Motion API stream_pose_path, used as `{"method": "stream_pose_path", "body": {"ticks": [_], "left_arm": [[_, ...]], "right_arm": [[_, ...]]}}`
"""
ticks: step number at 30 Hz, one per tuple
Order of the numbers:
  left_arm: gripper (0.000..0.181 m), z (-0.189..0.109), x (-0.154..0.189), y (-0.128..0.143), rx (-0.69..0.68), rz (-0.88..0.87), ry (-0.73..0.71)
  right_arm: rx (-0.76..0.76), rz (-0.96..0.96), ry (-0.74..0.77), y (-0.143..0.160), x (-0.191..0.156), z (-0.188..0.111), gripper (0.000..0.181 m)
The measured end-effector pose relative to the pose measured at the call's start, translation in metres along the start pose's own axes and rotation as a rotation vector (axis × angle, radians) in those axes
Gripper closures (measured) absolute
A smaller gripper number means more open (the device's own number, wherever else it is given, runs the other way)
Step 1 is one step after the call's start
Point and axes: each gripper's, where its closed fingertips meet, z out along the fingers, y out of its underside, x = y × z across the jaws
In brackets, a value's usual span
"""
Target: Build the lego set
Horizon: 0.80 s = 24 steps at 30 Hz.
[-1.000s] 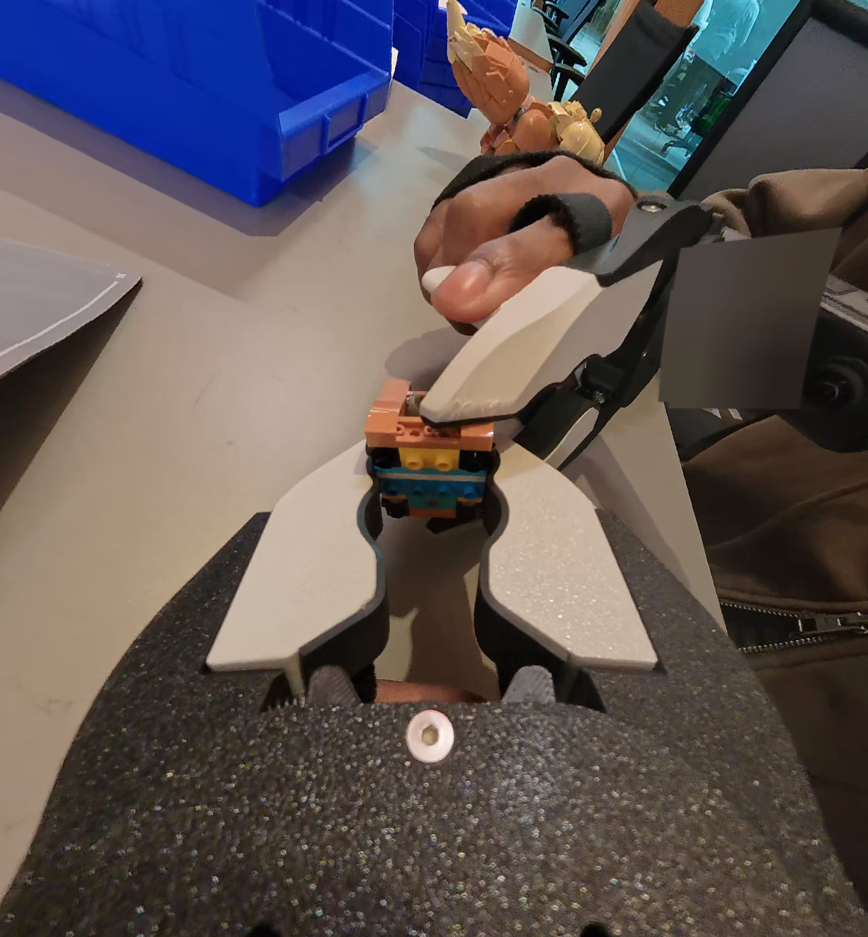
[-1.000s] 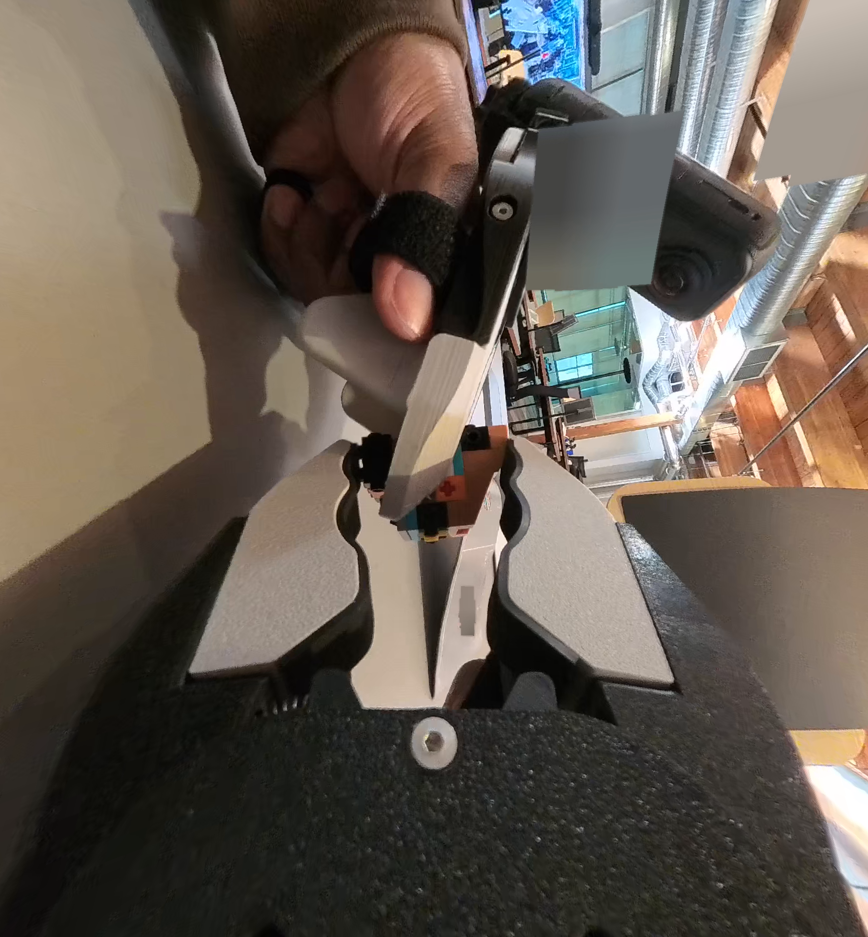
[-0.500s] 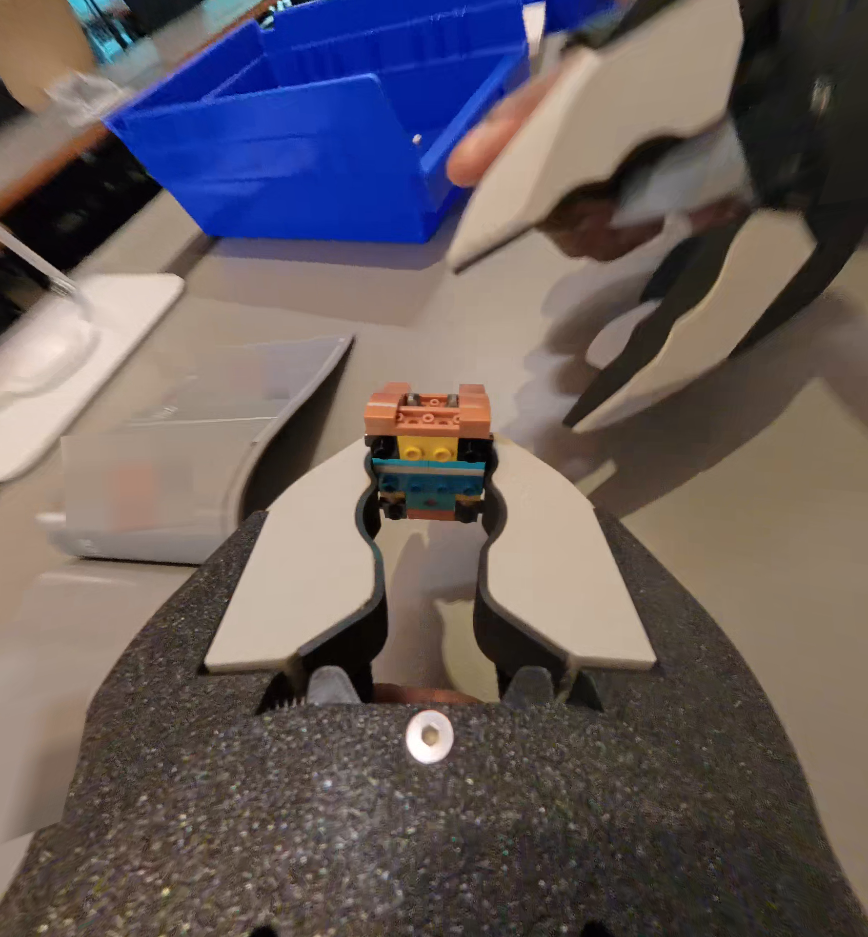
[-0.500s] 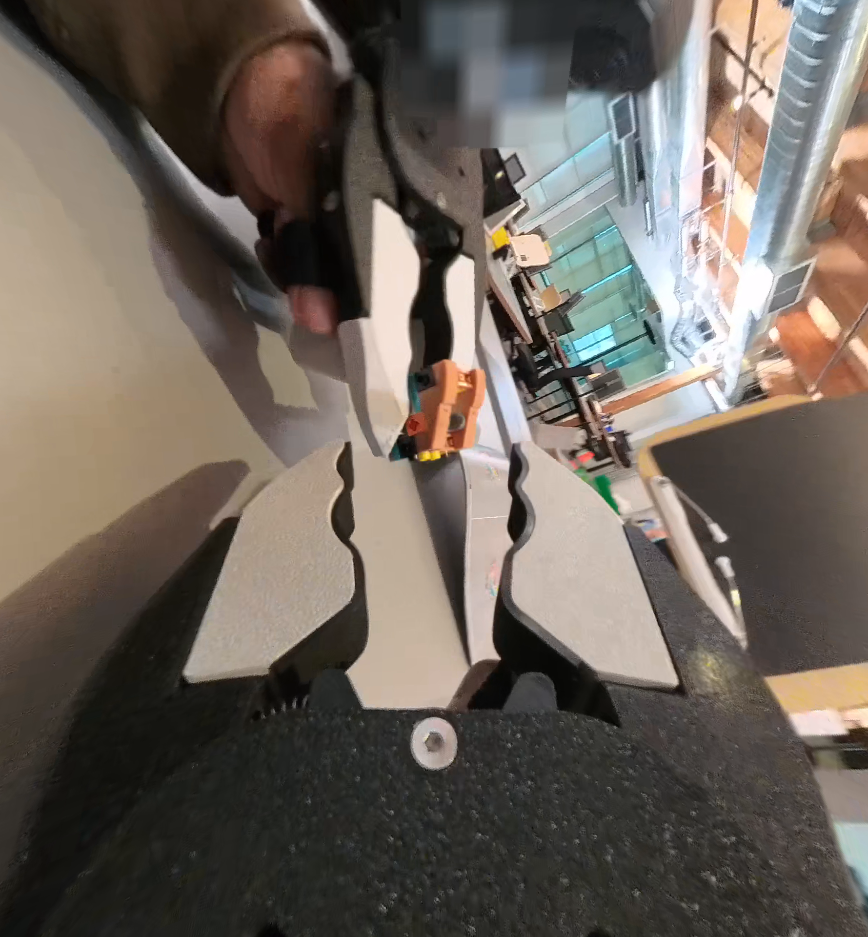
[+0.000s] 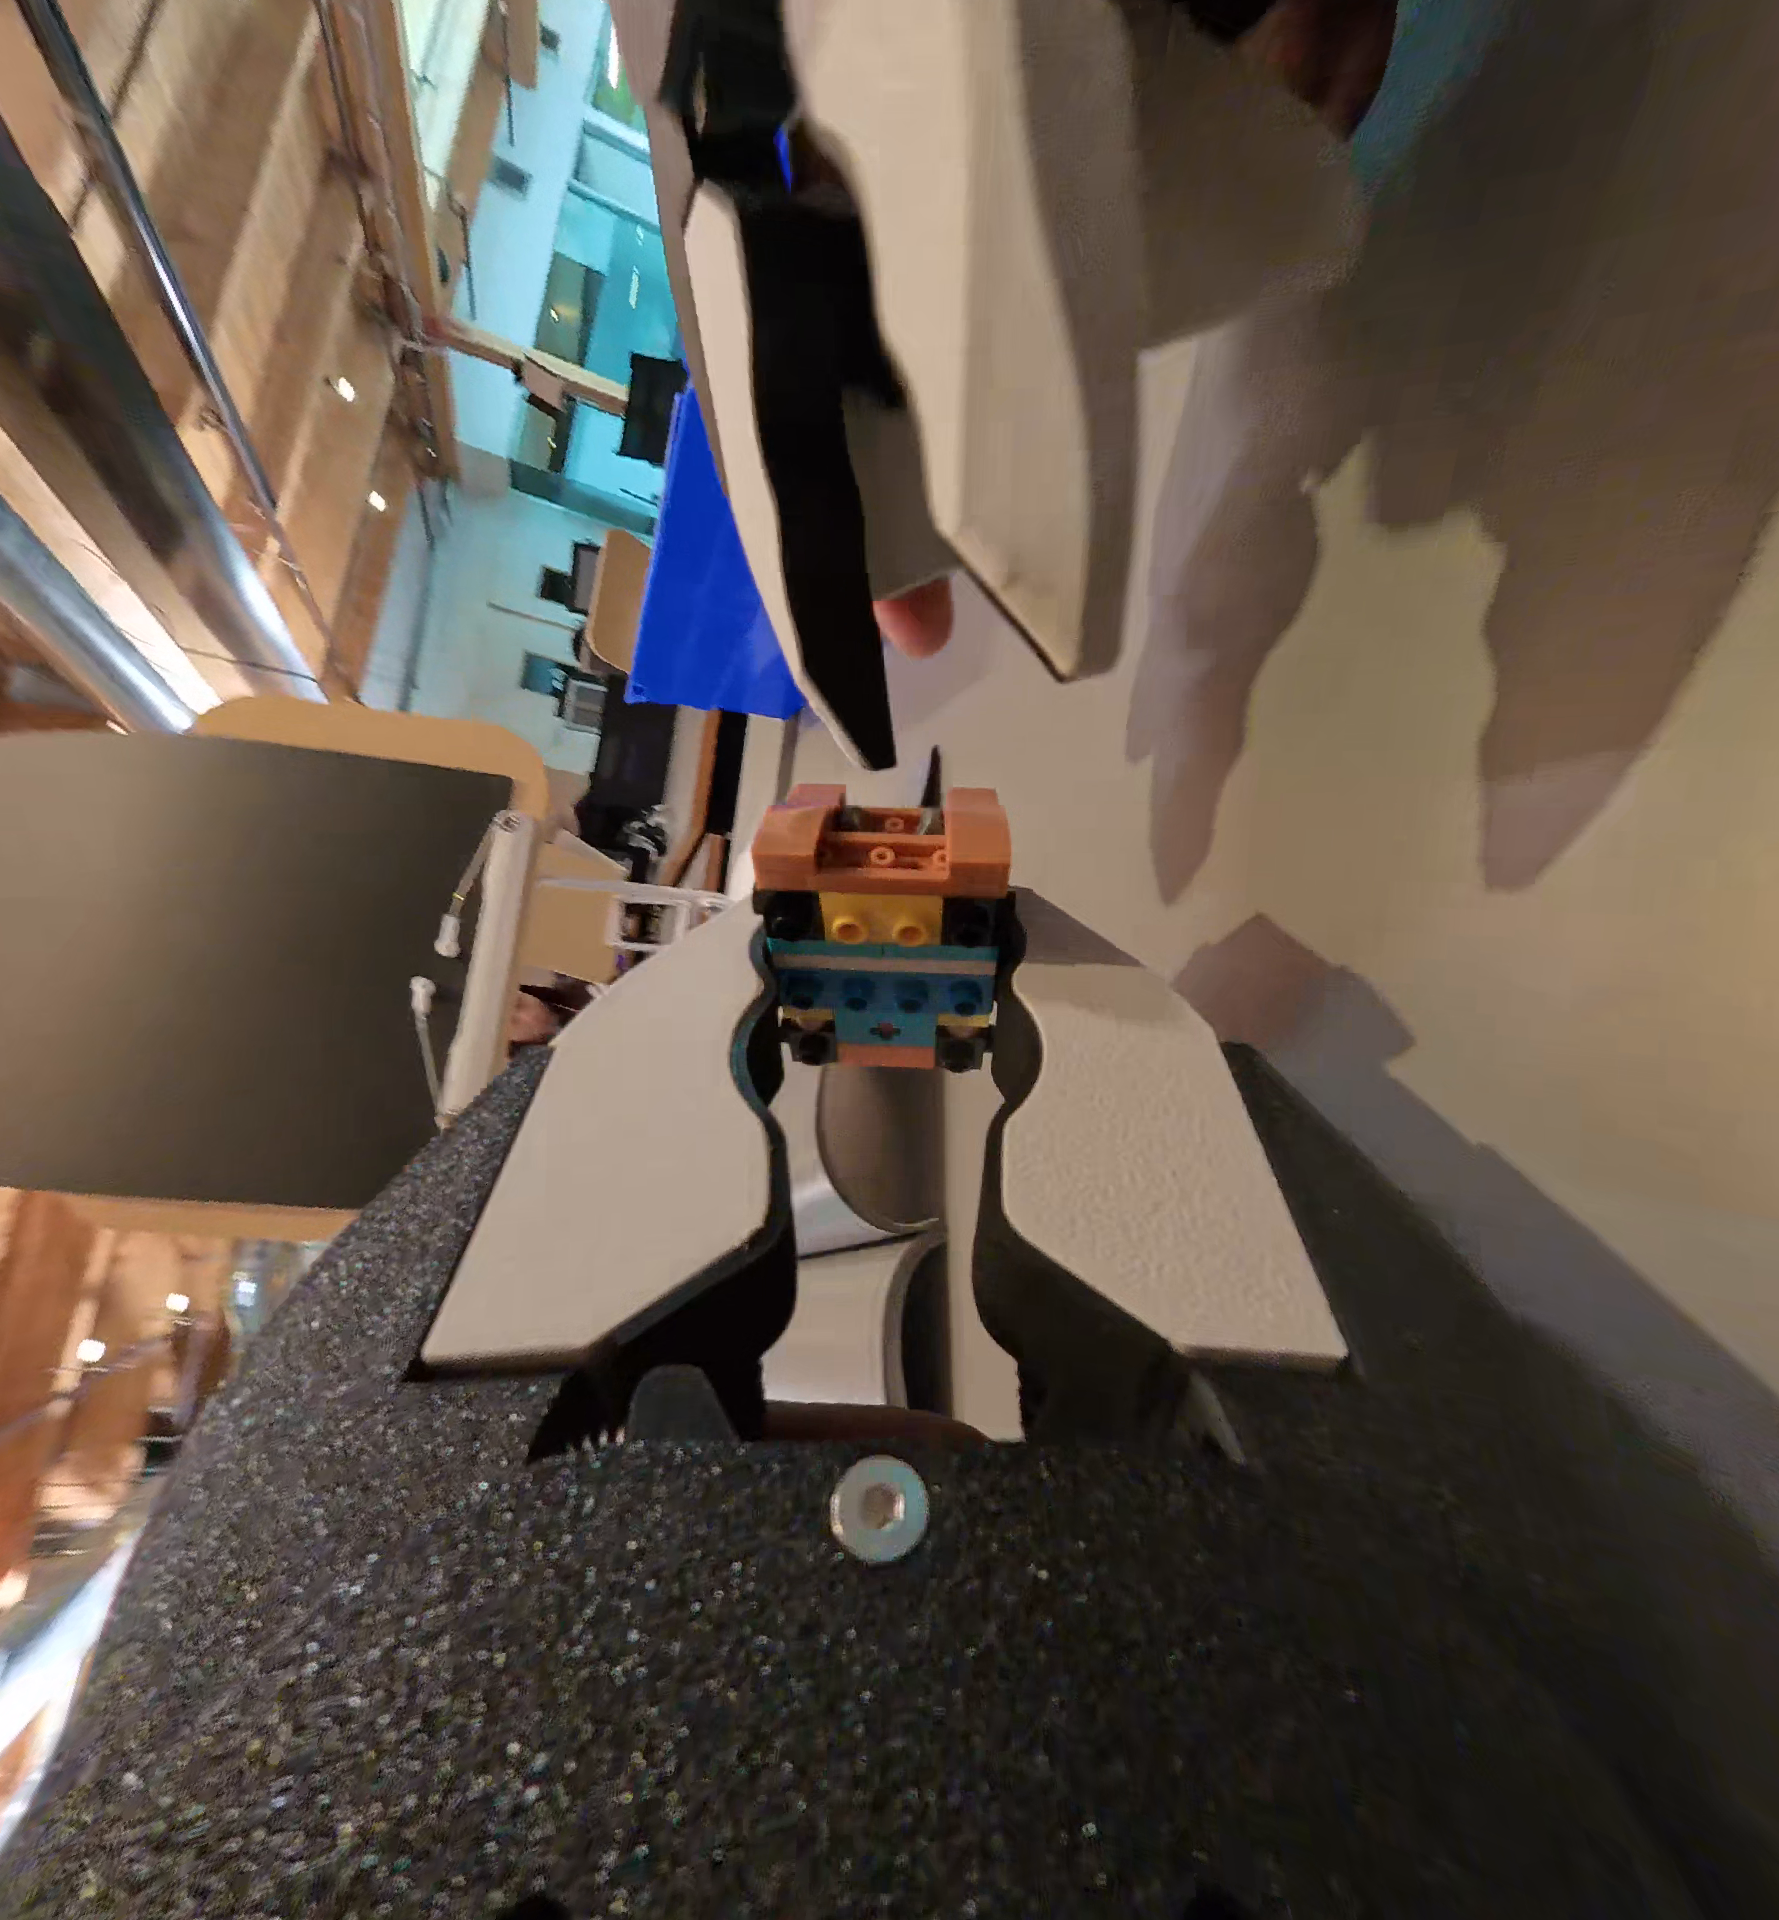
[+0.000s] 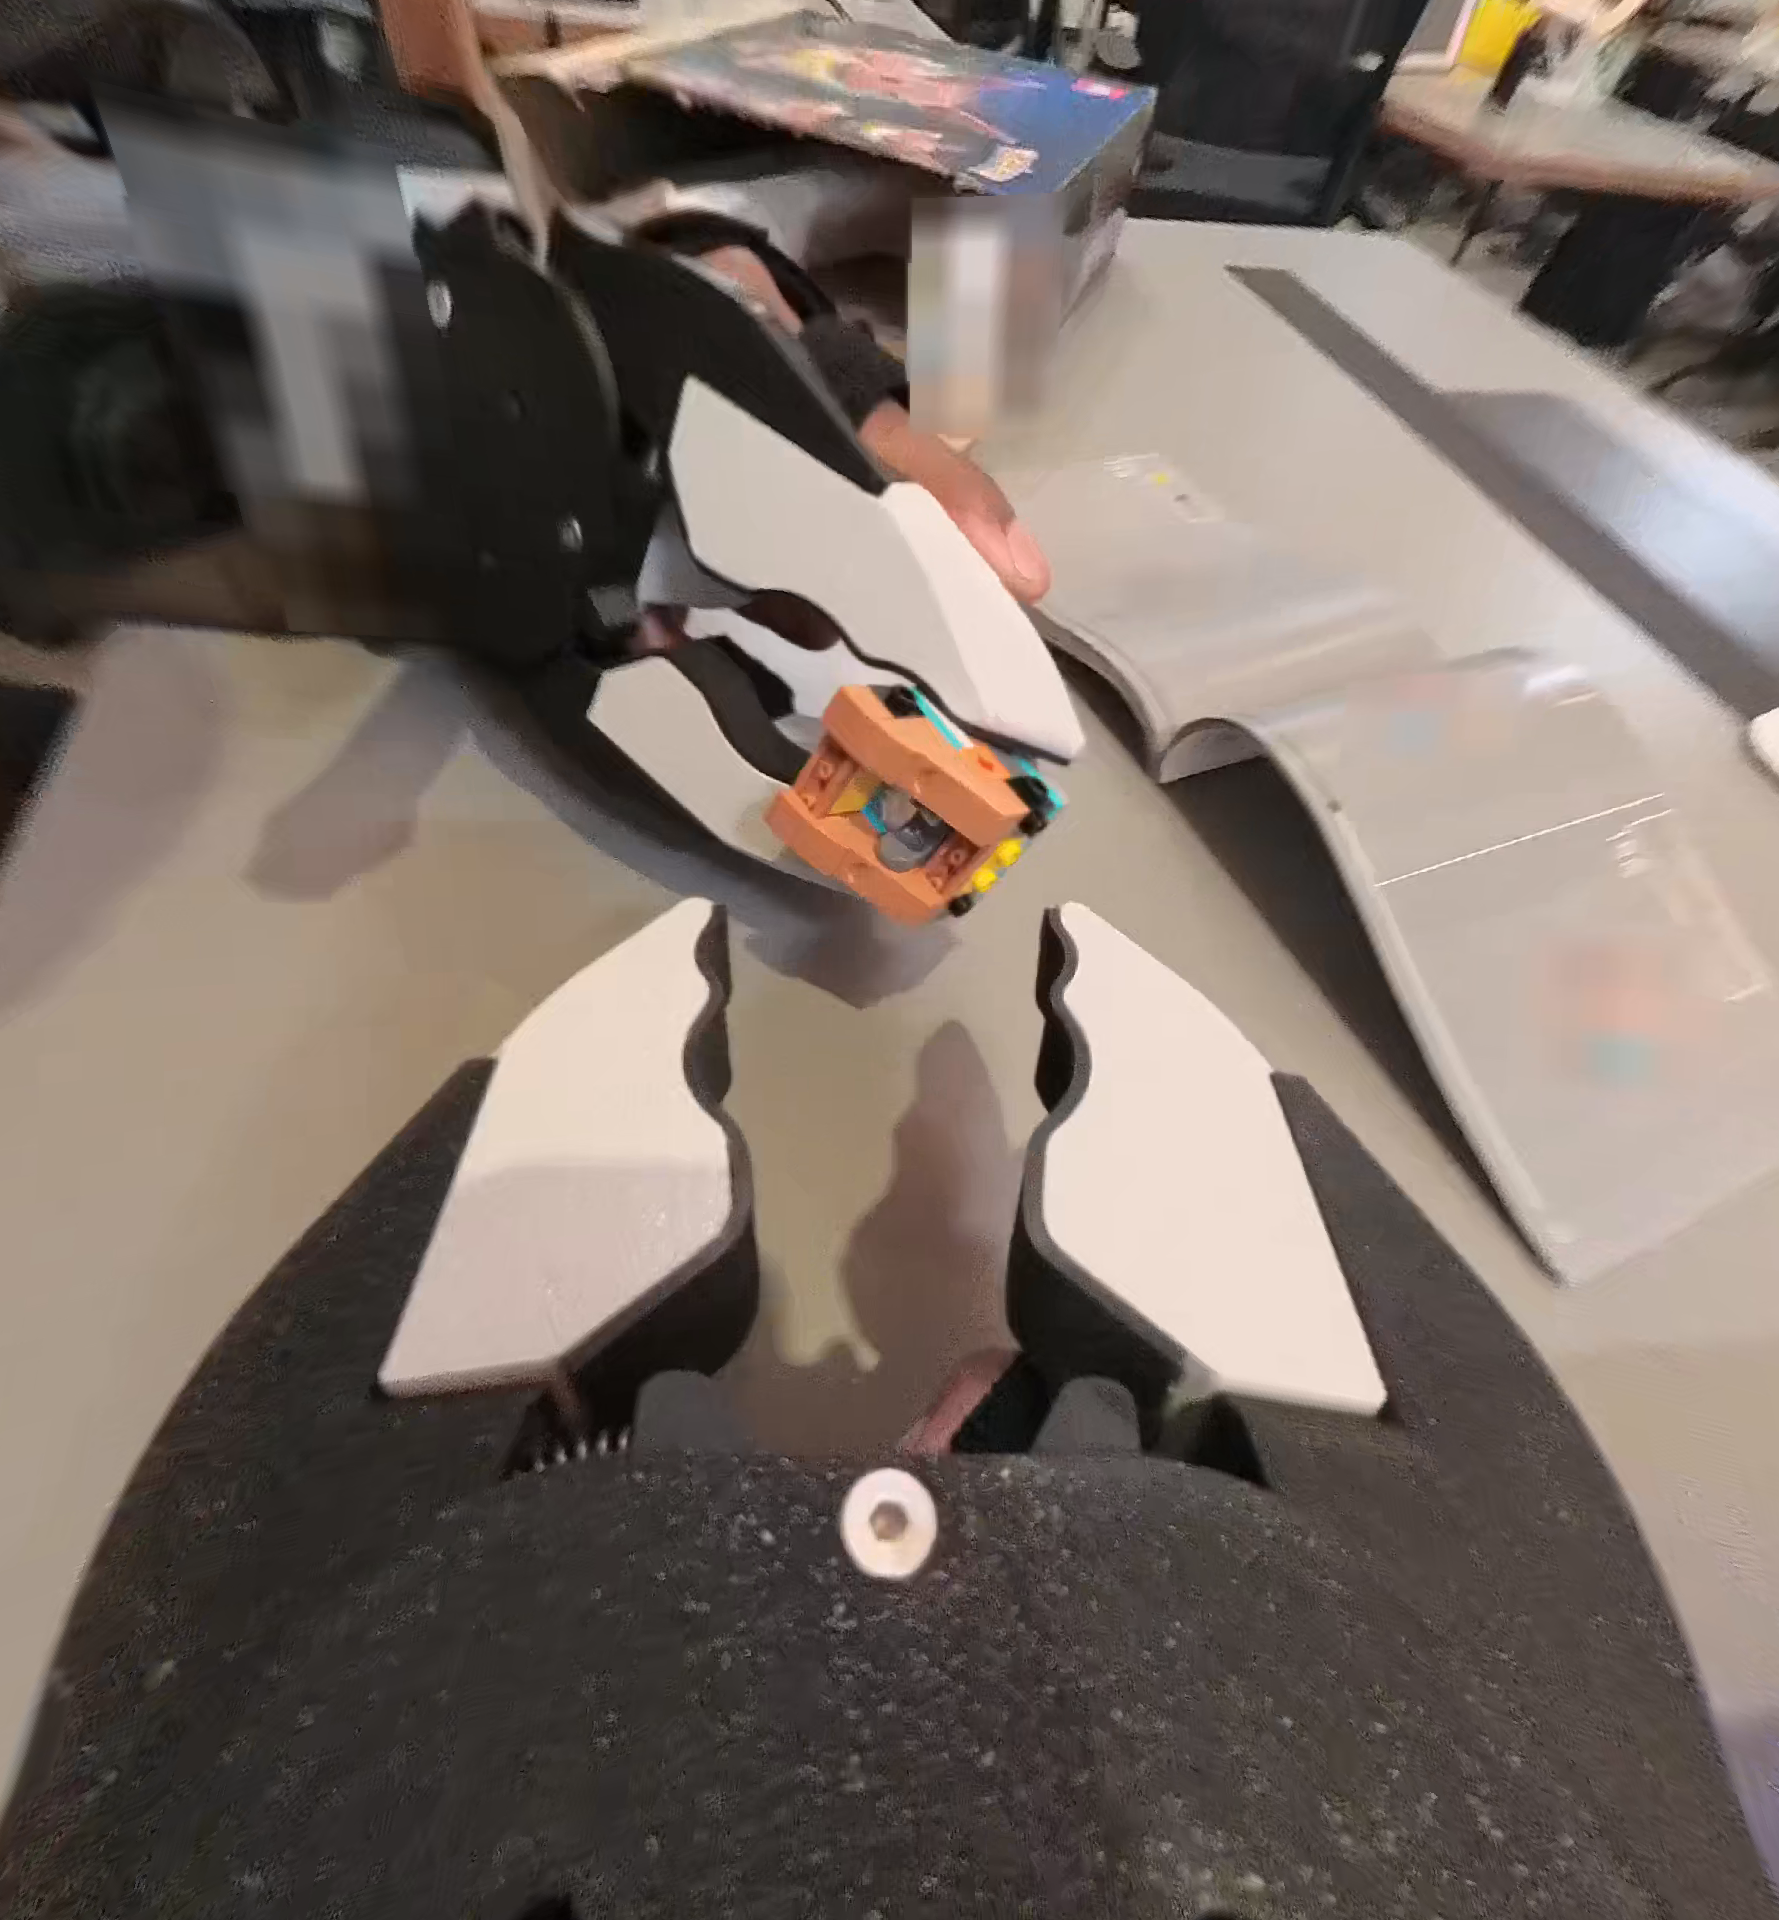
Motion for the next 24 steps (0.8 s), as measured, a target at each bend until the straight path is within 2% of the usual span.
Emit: {"method": "stream_pose_path", "body": {"ticks": [5, 9, 19, 24], "left_arm": [[0.144, -0.004, 0.005, -0.021, 0.096, 0.191, -0.049], [0.144, -0.007, 0.008, -0.039, 0.17, 0.286, -0.092], [0.143, -0.006, 0.014, -0.042, 0.183, 0.332, -0.082], [0.14, -0.006, 0.023, -0.038, 0.184, 0.335, -0.026]], "right_arm": [[0.055, 0.153, -0.155, -0.008, -0.012, -0.004, 0.123], [0.044, 0.153, -0.214, -0.006, -0.022, -0.005, 0.121], [0.007, 0.006, -0.175, 0.003, -0.027, -0.001, 0.138], [-0.037, -0.048, -0.16, 0.01, -0.026, 0.0, 0.138]]}}
